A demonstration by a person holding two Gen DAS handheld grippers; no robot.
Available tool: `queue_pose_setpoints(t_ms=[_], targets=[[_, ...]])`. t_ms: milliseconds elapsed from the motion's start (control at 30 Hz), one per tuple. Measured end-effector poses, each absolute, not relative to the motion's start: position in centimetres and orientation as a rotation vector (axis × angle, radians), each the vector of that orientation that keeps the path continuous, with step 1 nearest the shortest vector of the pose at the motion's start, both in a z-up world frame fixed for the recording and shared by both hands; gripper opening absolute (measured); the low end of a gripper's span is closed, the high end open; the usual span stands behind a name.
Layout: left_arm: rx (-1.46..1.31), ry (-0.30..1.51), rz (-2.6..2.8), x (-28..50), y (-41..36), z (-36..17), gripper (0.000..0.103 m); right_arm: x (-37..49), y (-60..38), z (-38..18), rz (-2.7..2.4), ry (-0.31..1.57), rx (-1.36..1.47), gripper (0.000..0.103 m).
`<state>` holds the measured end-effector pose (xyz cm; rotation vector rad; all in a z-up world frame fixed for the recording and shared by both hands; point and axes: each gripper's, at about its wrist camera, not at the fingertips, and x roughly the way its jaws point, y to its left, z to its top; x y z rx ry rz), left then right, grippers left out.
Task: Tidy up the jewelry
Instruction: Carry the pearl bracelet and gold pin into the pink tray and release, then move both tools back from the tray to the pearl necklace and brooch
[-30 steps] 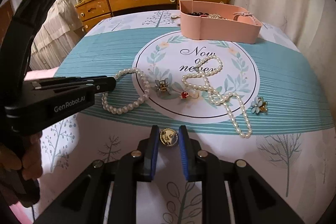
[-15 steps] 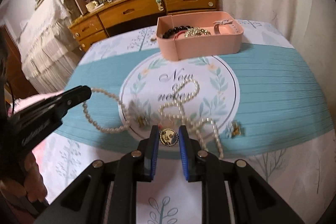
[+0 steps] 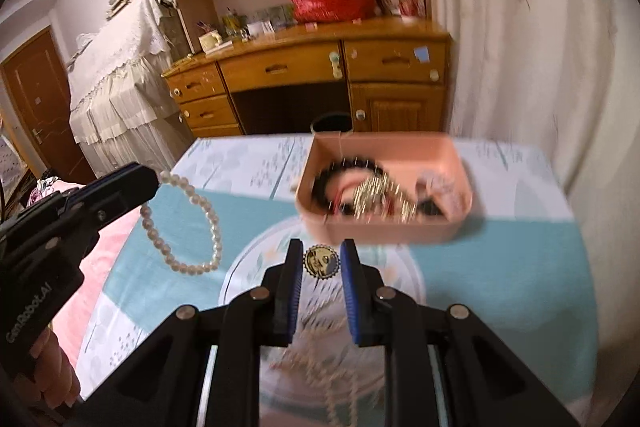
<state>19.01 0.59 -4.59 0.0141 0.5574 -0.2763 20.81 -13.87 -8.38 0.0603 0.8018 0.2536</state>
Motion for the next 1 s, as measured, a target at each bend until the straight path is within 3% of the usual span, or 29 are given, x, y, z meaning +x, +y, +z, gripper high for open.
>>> queue_pose_setpoints(t_ms=[467,567,633,1000], targets=[[-0.099,0.479,-0.335,26.5,-4.6,-3.5,0.007,28.4,-18.7,-7.5,0.328,0.813,0.115,0.019],[-0.149,0.518,-0.324,27.2,-4.6,-4.0,0.026,29.5,-19.3,-8.7,0.345,0.893,0.142,0.02],[-0.165,0.529,-0.319,27.1,-4.4,-4.4,0.048,29.5,-19.6,-9.2,0.33,0.903,0.152,0.025],[-0.159,0.629,-0.242,25.1,-3.0,-6.8,0.062,28.3,-21.0,-10.0,0.326,0.92,0.187,0.039]])
